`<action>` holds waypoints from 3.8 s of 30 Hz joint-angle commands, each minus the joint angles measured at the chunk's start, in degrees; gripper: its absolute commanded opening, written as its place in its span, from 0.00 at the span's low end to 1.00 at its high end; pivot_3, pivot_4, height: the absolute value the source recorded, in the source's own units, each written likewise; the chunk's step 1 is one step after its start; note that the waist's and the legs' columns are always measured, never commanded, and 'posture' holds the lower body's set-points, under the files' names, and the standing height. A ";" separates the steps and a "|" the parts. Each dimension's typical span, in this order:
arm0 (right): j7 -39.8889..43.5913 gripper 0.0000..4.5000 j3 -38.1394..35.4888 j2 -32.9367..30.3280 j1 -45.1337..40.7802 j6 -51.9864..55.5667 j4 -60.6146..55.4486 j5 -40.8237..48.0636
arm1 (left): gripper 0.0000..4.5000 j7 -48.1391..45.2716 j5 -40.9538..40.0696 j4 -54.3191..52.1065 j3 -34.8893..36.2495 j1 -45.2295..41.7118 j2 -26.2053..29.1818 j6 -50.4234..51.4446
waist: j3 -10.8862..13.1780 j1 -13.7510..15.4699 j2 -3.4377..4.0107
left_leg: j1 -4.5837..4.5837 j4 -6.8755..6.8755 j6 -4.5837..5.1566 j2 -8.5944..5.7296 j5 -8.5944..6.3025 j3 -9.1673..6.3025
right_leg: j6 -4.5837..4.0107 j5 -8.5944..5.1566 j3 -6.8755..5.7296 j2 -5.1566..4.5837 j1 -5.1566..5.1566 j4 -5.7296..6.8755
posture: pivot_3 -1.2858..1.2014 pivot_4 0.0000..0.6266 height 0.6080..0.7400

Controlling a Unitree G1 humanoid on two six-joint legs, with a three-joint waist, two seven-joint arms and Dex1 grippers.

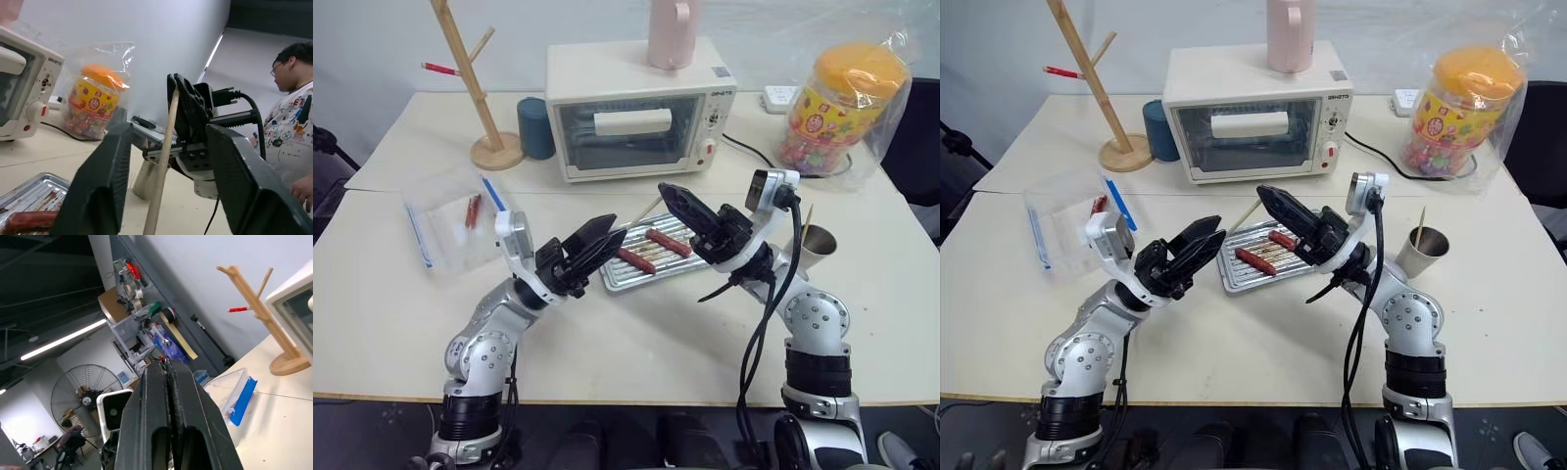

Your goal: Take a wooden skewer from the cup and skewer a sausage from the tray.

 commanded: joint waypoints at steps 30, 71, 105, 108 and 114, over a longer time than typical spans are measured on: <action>-2.36 0.00 1.09 0.40 0.90 0.28 -4.45 4.63 | 0.00 -1.23 1.56 1.35 -2.06 0.10 -5.24 -3.34 | 0.00 0.02 0.00 | 0.00 -0.02 0.00 0.00 0.00 0.00 | 0.00 0.00 0.00 0.00 0.01 -0.04 | 0.52 0.24 1.00; 11.54 0.99 3.54 -26.30 27.73 -24.89 -8.92 -36.36 | 0.00 -4.83 7.28 3.25 17.09 25.25 10.64 -10.56 | 0.02 0.05 -0.03 | 0.47 -0.62 -0.02 0.04 0.03 0.03 | -0.06 0.04 0.08 -0.02 0.40 -0.45 | 0.52 0.24 1.00; 7.33 0.75 25.59 -8.57 -26.09 -16.61 41.41 -60.67 | 0.00 -1.96 7.95 -0.20 12.09 22.24 7.62 -12.22 | 0.02 -0.32 -0.05 | 0.16 -0.54 -0.11 0.01 0.10 0.07 | -0.09 0.02 0.02 -0.02 -0.03 -0.21 | 0.52 0.24 1.00; 7.76 0.58 25.47 -8.54 -25.86 -16.98 41.69 -61.22 | 0.00 -1.97 7.90 -0.41 12.10 22.41 7.69 -12.13 | 0.02 -0.37 -0.05 | 0.16 -0.54 -0.11 0.01 0.10 0.08 | -0.09 0.02 0.02 -0.02 -0.04 -0.18 | 0.52 0.24 1.00; 7.98 0.47 24.77 -8.92 -24.96 -16.94 41.64 -62.02 | 0.00 -1.94 7.79 -0.73 12.18 22.60 7.89 -11.73 | 0.02 -0.75 -0.05 | 0.16 -0.54 -0.13 0.01 0.11 0.08 | -0.10 0.02 0.02 -0.02 -0.05 -0.16 | 0.52 0.24 1.00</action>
